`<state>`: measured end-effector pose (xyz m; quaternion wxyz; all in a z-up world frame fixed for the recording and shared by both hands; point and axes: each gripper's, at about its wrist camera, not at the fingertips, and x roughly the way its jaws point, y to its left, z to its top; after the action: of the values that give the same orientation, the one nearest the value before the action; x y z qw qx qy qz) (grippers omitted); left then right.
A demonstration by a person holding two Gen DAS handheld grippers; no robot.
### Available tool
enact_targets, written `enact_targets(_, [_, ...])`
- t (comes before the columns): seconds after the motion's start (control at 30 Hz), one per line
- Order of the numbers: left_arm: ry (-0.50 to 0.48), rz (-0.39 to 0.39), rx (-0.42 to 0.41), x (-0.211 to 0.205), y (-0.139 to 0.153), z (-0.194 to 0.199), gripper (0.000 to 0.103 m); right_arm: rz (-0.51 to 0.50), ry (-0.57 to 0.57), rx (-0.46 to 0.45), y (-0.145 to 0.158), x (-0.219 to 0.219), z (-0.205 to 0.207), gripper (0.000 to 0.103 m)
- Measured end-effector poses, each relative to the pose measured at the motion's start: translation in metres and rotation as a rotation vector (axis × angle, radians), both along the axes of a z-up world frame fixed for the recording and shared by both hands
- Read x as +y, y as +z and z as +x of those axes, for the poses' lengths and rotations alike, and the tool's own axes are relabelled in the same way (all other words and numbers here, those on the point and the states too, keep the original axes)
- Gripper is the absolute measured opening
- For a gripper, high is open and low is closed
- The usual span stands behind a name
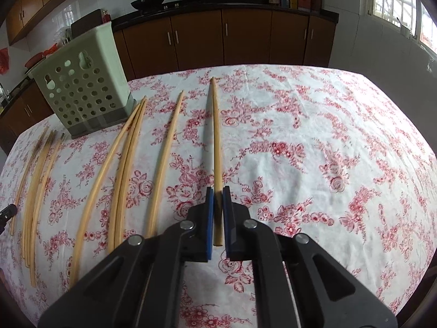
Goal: Organize utensils
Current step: 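Lift the held chopsticks off the cloth with both grippers, then lower both chopsticks into the green holder and open both grippers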
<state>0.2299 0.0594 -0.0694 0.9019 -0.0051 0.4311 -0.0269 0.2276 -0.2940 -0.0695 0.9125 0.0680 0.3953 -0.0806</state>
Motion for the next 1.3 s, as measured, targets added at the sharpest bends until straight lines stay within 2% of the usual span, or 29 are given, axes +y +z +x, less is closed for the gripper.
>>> enact_targets(0.2, [0.019, -0.035, -0.130, 0.011, 0.047, -0.013, 0.007, -0.010, -0.002, -0.123, 0.048, -0.008, -0.014, 0.008])
enact_targets(0.37, [0.041, -0.066, -0.244, 0.019, 0.088, -0.022, 0.007, 0.001, -0.016, -0.209, 0.078, -0.016, -0.019, 0.008])
enact_targets(0.6, [0.082, -0.104, -0.365, 0.024, 0.133, -0.021, 0.007, 0.010, -0.028, -0.321, 0.111, -0.022, -0.023, 0.008])
enact_targets(0.8, [0.090, -0.105, -0.412, 0.024, 0.155, -0.012, 0.007, 0.010, -0.035, -0.364, 0.128, -0.025, -0.016, 0.008])
enact_targets(1.07, [0.104, -0.086, -0.429, 0.028, 0.172, 0.001, 0.007, -0.016, -0.041, -0.385, 0.146, -0.024, -0.001, 0.007])
enact_targets(1.17, [0.110, -0.090, -0.436, 0.028, 0.184, 0.006, 0.007, -0.003, -0.032, -0.416, 0.167, -0.023, 0.008, 0.007])
enact_targets(1.3, [0.092, -0.101, -0.510, 0.018, 0.219, 0.010, 0.007, 0.032, -0.009, -0.521, 0.215, -0.020, 0.013, 0.007])
